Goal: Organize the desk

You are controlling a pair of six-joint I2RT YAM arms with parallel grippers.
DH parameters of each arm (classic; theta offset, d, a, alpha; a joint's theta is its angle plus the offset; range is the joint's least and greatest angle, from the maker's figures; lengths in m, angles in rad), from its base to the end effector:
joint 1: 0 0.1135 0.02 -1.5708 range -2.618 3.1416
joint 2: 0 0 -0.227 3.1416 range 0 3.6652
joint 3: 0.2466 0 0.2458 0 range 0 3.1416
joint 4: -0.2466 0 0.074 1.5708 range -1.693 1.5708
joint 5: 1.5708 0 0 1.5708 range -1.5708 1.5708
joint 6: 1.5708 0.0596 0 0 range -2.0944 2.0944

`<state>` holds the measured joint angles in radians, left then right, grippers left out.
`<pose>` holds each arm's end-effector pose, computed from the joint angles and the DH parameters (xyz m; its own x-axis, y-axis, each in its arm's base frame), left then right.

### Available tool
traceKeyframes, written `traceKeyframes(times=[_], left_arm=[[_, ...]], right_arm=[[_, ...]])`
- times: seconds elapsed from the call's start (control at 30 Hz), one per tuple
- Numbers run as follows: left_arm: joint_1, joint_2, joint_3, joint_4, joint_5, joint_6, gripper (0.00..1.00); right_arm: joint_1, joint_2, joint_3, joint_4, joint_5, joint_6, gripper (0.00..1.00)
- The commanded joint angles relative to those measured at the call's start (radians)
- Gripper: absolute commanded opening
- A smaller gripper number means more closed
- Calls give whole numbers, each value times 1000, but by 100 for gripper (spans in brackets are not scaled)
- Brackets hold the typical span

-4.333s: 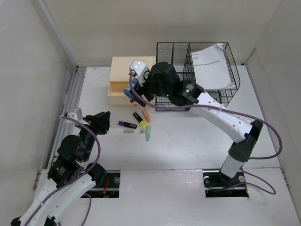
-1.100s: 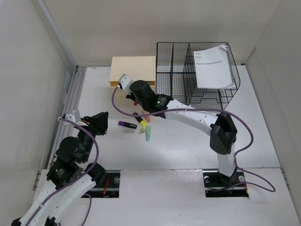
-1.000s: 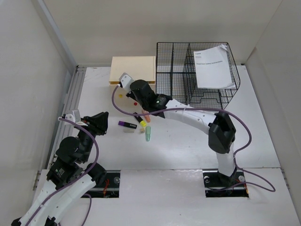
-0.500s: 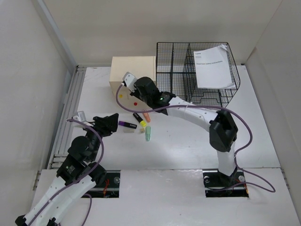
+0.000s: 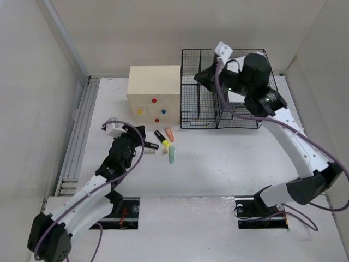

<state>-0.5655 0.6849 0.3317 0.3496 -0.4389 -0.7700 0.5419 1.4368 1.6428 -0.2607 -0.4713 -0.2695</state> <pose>0.1964 -0.0947 0.2305 -0.0901 -0.6892 -0.7190 0.0885 0.7135 -0.6950 0.2753 0.1973 0.4390 0.1806 -0.1682 -0.9691 -0.8298 0.5029 -0.2419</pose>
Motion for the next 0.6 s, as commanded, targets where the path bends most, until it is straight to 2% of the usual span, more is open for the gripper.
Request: traceKeyframes(times=[0.0,0.03,0.07,0.1,0.2,0.3,0.4,0.57], left_arm=[[136,106,61,227,217,-23,24],[177,134,61,227,218,-23,26],[220,189,75,265,333,-34,28],[299,218,75,282,391,-34,29],[430,322,99,360,607,-64,30],[493,407,86,527,763,-129,36],[536,479,119,542,839,-138,37],[546,585,142,580,864,-138,40]], right_arm=[[-75,-67,-79,47,-285,116,19],[-76,-82,-95,57,-285,116,19],[-92,-96,-112,67,-299,130,19],[-109,-108,-132,90,-299,130,21],[-134,-131,-165,90,-317,139,21],[-154,-131,-176,100,-337,150,21],[-165,-141,-186,100,-357,150,21],[-165,-141,-195,109,-357,159,23]])
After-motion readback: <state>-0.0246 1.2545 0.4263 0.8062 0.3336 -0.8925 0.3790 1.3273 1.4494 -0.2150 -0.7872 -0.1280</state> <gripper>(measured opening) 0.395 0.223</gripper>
